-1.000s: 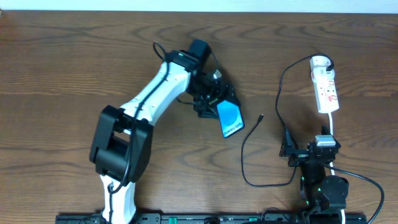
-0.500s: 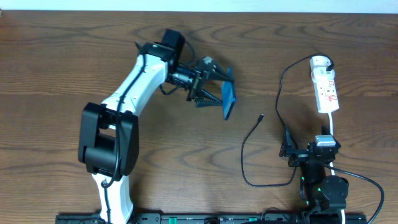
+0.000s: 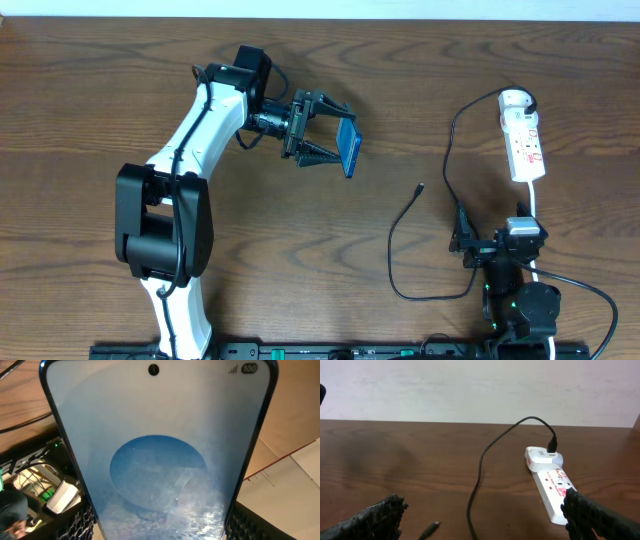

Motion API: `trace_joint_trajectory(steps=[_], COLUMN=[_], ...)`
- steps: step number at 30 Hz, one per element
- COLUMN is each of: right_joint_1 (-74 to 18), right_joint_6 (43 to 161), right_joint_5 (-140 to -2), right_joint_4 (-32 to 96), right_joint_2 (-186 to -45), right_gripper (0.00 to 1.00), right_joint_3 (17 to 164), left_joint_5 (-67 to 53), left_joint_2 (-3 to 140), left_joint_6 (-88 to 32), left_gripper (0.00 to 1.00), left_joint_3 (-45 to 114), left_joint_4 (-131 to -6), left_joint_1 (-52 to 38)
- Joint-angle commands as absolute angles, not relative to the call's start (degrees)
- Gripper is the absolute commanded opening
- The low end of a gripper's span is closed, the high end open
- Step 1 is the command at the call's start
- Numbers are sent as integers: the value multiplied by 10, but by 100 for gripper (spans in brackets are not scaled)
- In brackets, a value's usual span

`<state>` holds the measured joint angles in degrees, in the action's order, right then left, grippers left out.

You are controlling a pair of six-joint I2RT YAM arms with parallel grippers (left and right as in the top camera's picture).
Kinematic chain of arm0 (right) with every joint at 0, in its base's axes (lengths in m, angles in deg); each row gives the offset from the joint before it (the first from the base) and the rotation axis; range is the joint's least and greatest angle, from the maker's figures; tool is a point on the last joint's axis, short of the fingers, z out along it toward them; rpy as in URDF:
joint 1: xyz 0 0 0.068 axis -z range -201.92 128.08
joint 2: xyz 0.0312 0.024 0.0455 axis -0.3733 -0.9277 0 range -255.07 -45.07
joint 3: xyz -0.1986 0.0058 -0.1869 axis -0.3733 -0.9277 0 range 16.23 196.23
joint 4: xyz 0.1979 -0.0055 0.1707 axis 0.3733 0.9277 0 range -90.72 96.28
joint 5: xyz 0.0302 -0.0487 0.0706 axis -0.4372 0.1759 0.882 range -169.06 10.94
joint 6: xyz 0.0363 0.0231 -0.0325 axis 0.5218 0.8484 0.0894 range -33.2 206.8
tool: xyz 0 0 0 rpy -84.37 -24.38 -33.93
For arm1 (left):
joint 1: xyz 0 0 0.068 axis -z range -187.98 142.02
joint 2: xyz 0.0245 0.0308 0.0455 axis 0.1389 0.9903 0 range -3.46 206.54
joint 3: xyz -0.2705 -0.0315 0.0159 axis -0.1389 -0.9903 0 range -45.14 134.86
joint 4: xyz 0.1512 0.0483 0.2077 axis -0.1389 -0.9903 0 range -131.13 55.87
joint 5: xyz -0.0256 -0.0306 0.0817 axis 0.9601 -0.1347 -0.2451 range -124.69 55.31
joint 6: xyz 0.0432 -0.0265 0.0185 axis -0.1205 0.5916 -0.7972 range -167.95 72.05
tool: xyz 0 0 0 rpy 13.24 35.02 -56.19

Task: Plug charger to phone and switch on socket
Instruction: 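Lift the phone upright with the left gripper and pull it left, then swing the right gripper toward the phone held by the left gripper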

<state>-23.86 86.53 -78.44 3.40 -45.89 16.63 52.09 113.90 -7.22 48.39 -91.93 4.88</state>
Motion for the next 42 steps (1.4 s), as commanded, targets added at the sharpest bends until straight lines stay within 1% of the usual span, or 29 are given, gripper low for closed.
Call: trace_joint_trajectory(steps=[1, 12, 19, 21, 23, 28, 32, 34, 38, 42], right_joint_1=[-237, -237, -238, -238, -238, -238, -238, -238, -238, -238], right_joint_6=[872, 872, 873, 916, 992, 1273, 1411, 1423, 1339, 1329], right_joint_5=[-785, -785, -774, -727, -681, -588, -580, -573, -533, -539], right_joint_4=[37, 37, 35, 31, 27, 21, 14, 14, 15, 30], right_joint_2=[-455, -455, -455, -455, -455, -455, -455, -455, -455, -458], right_gripper=[99, 99, 99, 99, 99, 99, 99, 99, 99, 99], right_joint_3=[166, 166, 166, 166, 166, 166, 166, 166, 166, 181], left_joint_5=[555, 555, 555, 555, 555, 555, 555, 555, 555, 555], left_joint_2=[1121, 1069, 1054, 1054, 1054, 1054, 1054, 1054, 1054, 1054], left_joint_6=[-67, -62, -32, -25, -16, 17, 31, 34, 34, 34], left_gripper=[74, 74, 74, 74, 74, 75, 74, 74, 75, 75], left_joint_3=[486, 486, 486, 486, 486, 486, 486, 486, 486, 486], left_joint_4=[-922, -921, -921, -921, -921, -921, -921, -921, -921, -921], left_joint_1=[40, 19, 19, 19, 19, 19, 14, 8, -6, -16])
